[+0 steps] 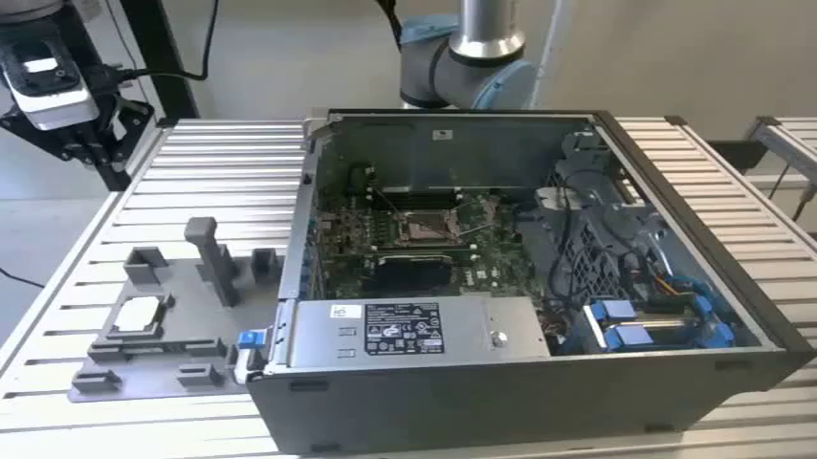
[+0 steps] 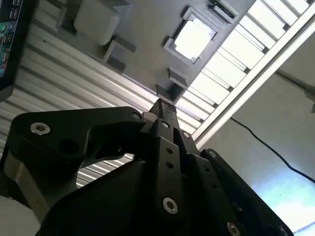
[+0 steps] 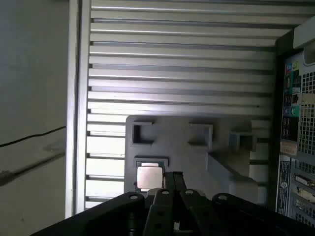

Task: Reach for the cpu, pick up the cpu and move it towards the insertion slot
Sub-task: 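Reach for the cpu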

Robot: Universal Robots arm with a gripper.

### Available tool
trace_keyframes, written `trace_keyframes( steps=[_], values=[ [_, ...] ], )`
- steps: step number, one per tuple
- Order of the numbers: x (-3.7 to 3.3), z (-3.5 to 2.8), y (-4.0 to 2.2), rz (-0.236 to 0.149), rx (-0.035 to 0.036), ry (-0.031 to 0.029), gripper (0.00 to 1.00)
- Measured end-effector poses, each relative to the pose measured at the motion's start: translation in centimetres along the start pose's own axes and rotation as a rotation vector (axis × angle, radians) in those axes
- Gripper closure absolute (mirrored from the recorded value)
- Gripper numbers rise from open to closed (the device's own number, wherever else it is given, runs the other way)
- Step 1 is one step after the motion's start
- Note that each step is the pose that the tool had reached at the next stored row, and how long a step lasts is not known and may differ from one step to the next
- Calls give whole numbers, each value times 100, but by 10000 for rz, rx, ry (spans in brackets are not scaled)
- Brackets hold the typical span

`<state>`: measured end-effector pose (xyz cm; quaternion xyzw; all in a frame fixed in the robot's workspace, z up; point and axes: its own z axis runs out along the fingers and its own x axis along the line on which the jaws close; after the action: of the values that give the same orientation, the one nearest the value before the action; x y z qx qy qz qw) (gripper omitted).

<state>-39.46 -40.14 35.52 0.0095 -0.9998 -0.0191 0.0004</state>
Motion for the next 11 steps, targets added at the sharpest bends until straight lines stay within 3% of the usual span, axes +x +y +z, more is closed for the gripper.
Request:
trace_keyframes(
  steps=[11],
  values=[
    [0, 0, 0, 0, 0, 0, 100]
  ],
)
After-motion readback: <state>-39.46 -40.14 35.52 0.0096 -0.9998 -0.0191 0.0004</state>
